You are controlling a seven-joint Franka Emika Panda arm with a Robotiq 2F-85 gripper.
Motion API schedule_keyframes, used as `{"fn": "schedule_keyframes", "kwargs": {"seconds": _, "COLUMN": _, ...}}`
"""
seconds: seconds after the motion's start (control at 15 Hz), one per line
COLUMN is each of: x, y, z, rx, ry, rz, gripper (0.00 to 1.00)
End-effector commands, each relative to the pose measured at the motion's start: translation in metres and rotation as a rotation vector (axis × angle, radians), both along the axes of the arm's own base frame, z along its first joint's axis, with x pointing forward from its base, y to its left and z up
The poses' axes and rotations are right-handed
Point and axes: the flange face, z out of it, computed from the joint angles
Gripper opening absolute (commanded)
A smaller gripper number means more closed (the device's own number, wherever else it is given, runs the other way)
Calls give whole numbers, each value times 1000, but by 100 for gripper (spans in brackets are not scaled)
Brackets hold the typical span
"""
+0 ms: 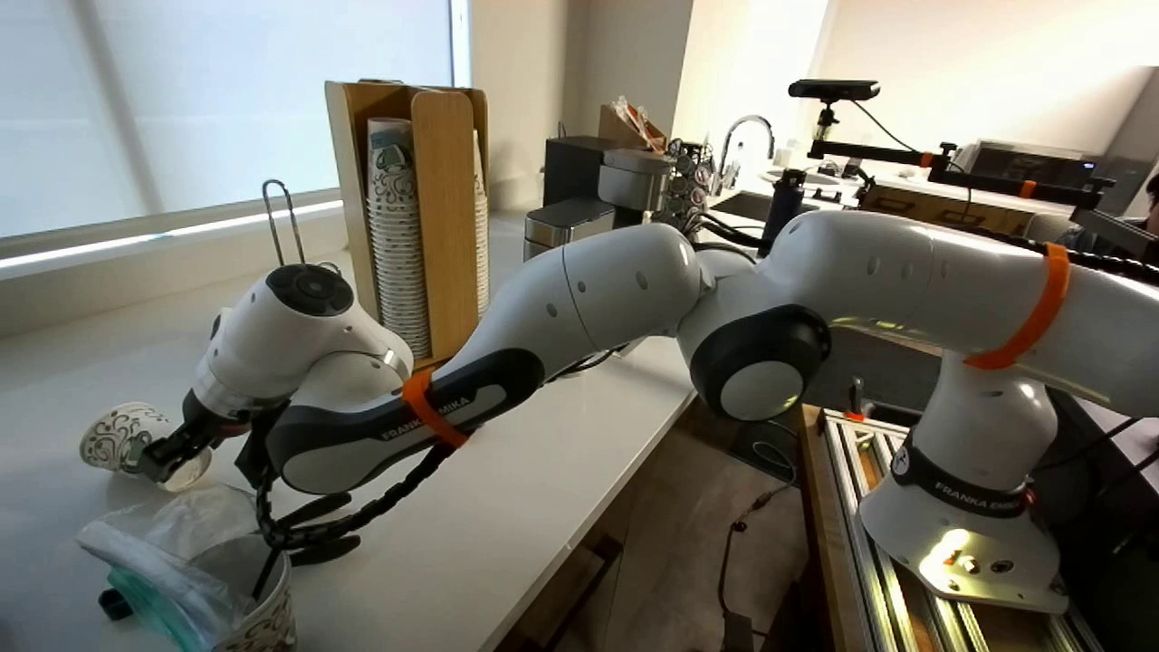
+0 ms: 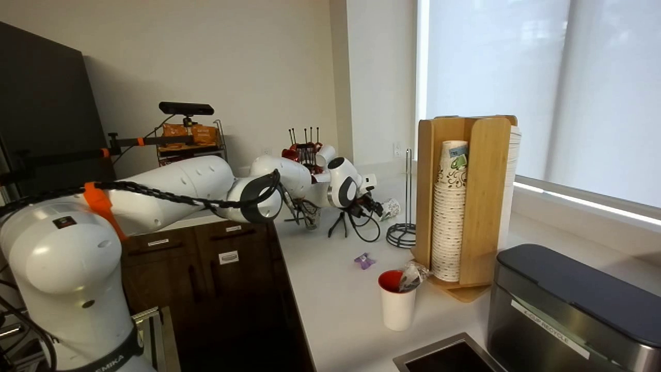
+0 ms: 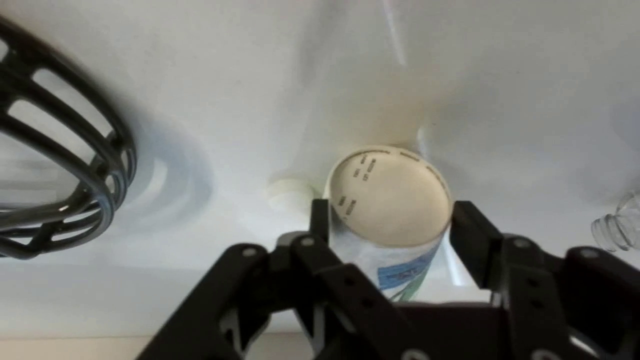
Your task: Put the coffee cup onto the stand
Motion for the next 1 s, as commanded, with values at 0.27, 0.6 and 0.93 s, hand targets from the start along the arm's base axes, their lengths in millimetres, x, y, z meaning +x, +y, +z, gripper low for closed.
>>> {"fn": "schedule_keyframes", "kwargs": {"seconds": 0.27, "x": 1, "y": -1, "z": 4, "rx": -6, "ry": -9, "rz": -32, "gripper": 28}}
{"fn": "schedule_keyframes", "kwargs": {"seconds": 0.6, "x": 8, "y": -2, "z": 58, "rx": 37, "ry": -58, "rz": -62, "gripper": 27}}
{"fn": "schedule_keyframes", "kwargs": {"seconds": 0.93, "x": 10, "y": -4, "z": 115, "rx": 184, "ry": -37, "rz": -33, "gripper": 27}}
